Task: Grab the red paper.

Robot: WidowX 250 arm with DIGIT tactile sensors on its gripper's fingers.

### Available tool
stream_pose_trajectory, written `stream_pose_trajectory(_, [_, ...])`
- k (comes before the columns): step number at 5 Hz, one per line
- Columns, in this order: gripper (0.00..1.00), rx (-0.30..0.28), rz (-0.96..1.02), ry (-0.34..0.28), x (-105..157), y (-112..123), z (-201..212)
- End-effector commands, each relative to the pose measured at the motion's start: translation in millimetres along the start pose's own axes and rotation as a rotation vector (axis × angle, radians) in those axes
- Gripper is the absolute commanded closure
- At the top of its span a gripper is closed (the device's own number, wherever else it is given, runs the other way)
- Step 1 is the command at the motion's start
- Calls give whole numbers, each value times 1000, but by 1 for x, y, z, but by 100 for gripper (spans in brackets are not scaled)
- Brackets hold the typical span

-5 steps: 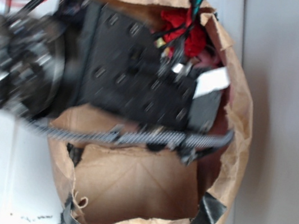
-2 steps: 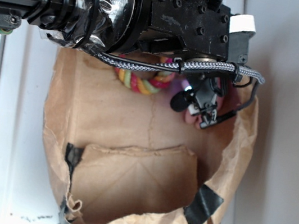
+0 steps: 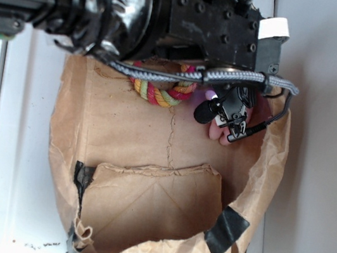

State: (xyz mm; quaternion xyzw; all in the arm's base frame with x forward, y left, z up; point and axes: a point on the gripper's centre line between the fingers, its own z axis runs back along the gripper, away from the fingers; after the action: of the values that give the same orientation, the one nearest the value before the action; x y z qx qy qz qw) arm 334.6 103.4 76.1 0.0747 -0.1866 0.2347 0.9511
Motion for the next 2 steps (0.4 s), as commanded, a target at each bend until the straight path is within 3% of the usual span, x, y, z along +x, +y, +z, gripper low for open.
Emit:
stream_pose_trajectory(1, [0,-23,5,-52,14,0,29])
stream_pose_trajectory(2, [0,-57,-16,-50,8,-8,41])
